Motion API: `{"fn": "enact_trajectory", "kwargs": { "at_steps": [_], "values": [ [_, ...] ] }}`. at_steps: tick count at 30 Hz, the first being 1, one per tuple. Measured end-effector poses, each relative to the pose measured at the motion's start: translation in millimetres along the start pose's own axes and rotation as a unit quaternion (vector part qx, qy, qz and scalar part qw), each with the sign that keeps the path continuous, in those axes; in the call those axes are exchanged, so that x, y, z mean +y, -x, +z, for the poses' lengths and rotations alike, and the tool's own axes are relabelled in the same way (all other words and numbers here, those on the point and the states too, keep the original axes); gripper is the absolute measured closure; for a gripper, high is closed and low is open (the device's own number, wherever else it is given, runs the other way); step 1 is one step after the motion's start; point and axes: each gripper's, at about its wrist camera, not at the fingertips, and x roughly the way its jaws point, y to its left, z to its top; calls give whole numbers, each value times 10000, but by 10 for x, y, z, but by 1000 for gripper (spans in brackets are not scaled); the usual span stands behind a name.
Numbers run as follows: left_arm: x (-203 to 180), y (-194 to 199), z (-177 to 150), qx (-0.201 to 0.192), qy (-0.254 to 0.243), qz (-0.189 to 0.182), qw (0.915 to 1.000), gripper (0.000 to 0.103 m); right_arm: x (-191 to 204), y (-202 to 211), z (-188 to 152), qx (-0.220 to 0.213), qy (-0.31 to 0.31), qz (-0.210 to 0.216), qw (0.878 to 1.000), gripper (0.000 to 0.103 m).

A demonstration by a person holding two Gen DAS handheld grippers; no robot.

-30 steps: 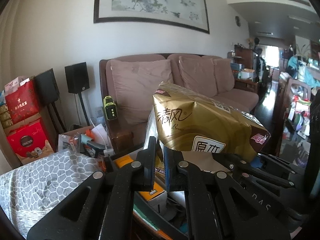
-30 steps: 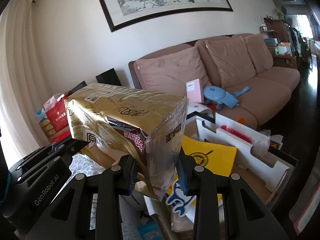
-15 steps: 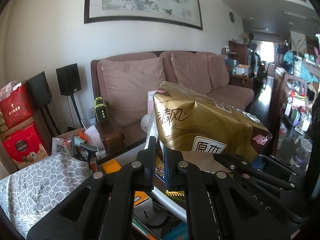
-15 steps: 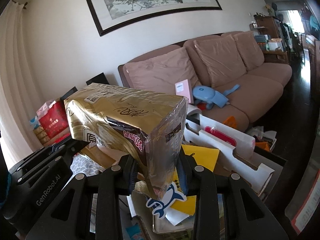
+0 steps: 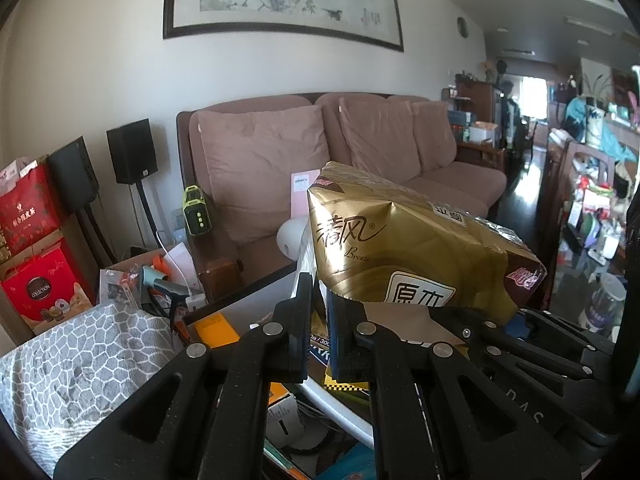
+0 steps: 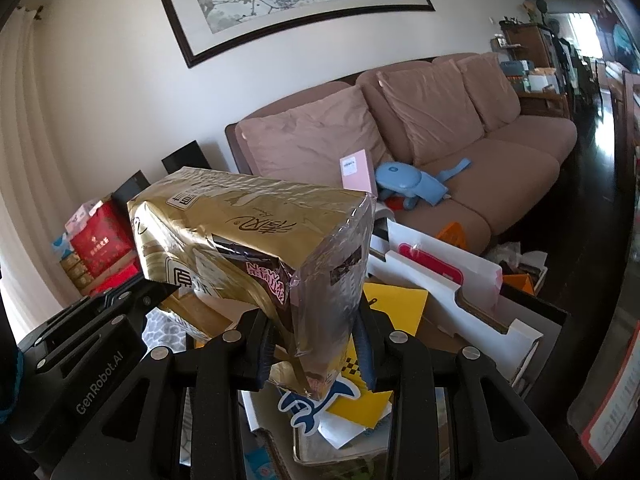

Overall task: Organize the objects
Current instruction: 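Hold the gold package with both grippers above the box opening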

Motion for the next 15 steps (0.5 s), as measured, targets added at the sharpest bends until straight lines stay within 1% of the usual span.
{"fn": "enact_trajectory", "kwargs": {
  "at_steps": [6, 15],
  "values": [
    [0, -8, 5, 0, -5, -12, 10000, 97, -14, 0, 8, -2, 4, -12, 10000, 70],
    [-113, -41, 43, -10, -138, -85, 9999, 97, -161, 36, 39, -46, -126, -65, 9999, 69]
  ]
}}
